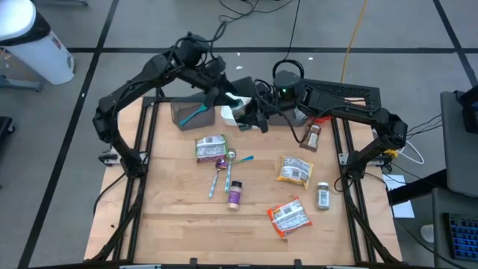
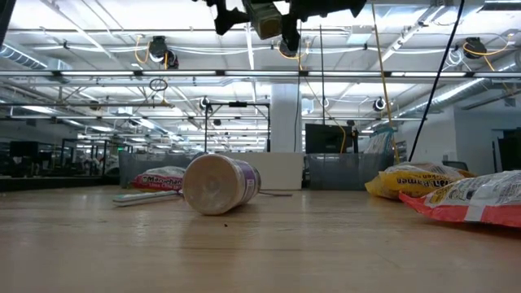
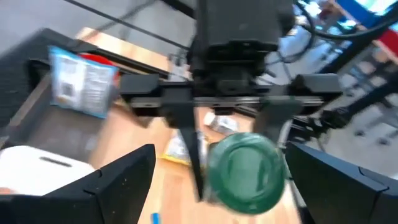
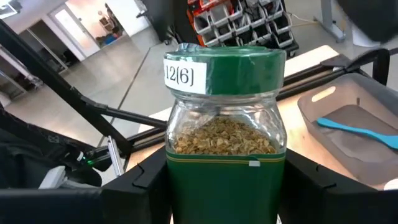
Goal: Pick & Place Food Item
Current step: Put the green seasoning bottle into the white bin
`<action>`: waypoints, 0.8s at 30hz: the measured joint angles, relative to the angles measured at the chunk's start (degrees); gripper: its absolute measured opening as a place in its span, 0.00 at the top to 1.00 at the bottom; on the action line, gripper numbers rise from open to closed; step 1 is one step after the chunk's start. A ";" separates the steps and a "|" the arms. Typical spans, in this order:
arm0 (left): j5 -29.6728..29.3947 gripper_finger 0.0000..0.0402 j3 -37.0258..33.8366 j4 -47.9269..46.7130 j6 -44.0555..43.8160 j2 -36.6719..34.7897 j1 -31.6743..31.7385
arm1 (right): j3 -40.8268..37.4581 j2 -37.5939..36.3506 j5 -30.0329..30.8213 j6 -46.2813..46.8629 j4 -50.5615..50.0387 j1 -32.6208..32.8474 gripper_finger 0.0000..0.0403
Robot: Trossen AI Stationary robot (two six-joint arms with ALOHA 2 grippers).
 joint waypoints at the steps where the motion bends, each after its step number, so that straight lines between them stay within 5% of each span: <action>1: 1.14 0.09 0.24 -0.12 0.00 0.37 -0.25 | 0.00 0.00 0.00 -0.08 -0.04 0.03 0.52; 24: -2.81 0.10 0.60 -5.87 3.33 2.12 -3.45 | 0.04 0.07 -1.67 -1.70 -1.86 0.08 0.52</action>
